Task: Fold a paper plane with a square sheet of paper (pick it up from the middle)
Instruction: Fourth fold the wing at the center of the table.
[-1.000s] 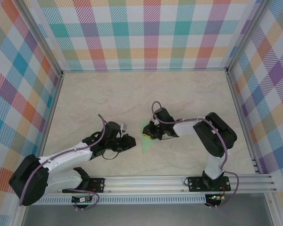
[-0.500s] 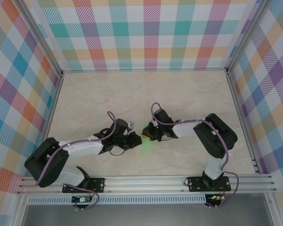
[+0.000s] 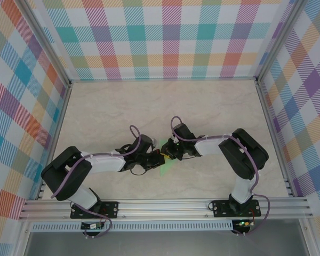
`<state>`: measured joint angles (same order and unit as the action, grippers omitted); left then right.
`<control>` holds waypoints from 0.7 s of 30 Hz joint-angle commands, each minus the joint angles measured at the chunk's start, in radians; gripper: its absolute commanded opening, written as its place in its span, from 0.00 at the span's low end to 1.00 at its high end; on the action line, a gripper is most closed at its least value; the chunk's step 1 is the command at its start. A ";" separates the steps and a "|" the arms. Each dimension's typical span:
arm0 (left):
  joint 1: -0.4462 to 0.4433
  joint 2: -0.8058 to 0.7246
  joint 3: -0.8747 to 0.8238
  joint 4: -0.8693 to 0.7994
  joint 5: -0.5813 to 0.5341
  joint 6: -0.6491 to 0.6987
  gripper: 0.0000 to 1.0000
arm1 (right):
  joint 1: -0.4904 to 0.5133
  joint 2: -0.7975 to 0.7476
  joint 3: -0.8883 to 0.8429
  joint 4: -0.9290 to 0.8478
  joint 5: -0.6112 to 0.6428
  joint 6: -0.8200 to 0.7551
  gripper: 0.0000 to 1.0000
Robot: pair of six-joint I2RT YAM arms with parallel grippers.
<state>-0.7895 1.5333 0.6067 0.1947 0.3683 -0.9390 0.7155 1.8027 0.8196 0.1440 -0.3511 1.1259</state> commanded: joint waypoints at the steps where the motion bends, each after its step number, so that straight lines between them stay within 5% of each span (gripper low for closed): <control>1: -0.008 0.026 0.017 0.029 -0.028 0.005 0.00 | 0.014 0.036 -0.019 -0.147 0.016 0.006 0.17; 21: -0.026 0.066 -0.151 0.004 -0.087 -0.022 0.00 | -0.016 -0.026 0.116 -0.271 0.010 -0.152 0.19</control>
<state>-0.8005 1.5932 0.5117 0.3511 0.3290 -0.9657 0.7139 1.8027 0.8898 -0.0113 -0.3523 1.0561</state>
